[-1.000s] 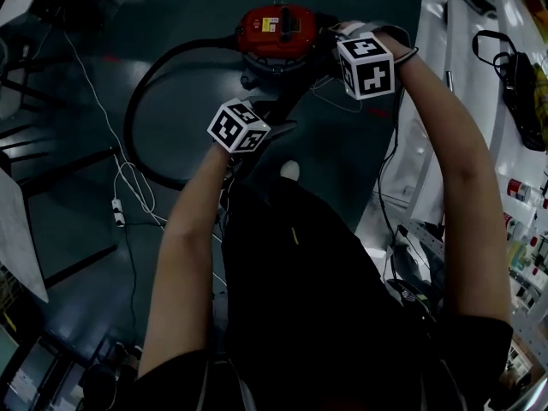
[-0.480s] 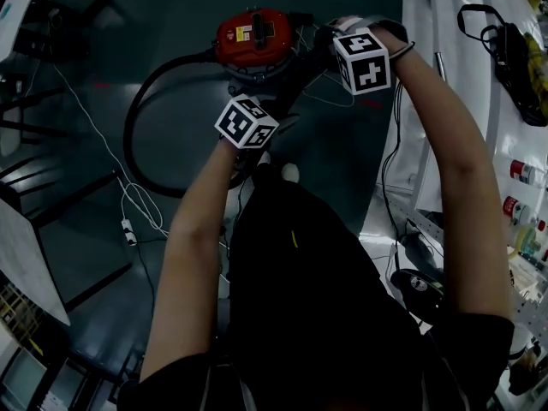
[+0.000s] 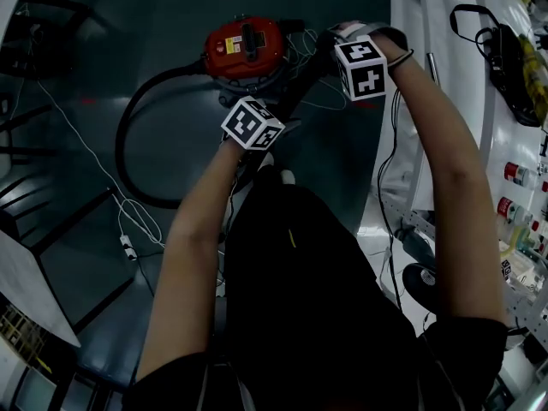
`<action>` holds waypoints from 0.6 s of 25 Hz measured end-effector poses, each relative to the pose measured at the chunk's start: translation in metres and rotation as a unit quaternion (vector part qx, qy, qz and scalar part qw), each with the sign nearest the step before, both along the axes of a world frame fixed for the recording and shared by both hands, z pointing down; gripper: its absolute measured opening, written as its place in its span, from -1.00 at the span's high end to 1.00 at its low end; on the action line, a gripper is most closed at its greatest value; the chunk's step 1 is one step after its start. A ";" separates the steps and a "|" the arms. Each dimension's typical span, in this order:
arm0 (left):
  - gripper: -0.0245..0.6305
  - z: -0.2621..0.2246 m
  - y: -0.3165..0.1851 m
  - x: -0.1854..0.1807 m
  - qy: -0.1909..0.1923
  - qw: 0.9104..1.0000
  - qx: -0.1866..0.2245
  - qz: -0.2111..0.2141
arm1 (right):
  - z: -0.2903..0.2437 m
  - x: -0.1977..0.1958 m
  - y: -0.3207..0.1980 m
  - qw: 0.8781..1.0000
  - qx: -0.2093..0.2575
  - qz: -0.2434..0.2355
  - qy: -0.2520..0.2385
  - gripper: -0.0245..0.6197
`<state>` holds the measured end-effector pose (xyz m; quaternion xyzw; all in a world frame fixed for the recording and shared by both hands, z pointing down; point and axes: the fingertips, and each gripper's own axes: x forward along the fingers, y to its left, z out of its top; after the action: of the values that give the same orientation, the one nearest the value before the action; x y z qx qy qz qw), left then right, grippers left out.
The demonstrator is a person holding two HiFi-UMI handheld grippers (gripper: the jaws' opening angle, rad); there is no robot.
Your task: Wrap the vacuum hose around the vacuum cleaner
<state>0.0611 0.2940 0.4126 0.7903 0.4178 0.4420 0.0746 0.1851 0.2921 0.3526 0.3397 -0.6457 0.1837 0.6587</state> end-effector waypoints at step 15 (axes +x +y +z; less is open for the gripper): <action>0.52 0.047 -0.004 0.050 -0.051 0.999 -0.006 -0.017 | 0.056 0.067 -0.039 0.998 0.033 -0.012 0.044 -0.11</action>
<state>0.1111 0.2901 0.4600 0.7735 0.4024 0.4776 0.1077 0.2517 0.2534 0.4090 0.3609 -0.6262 0.1392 0.6769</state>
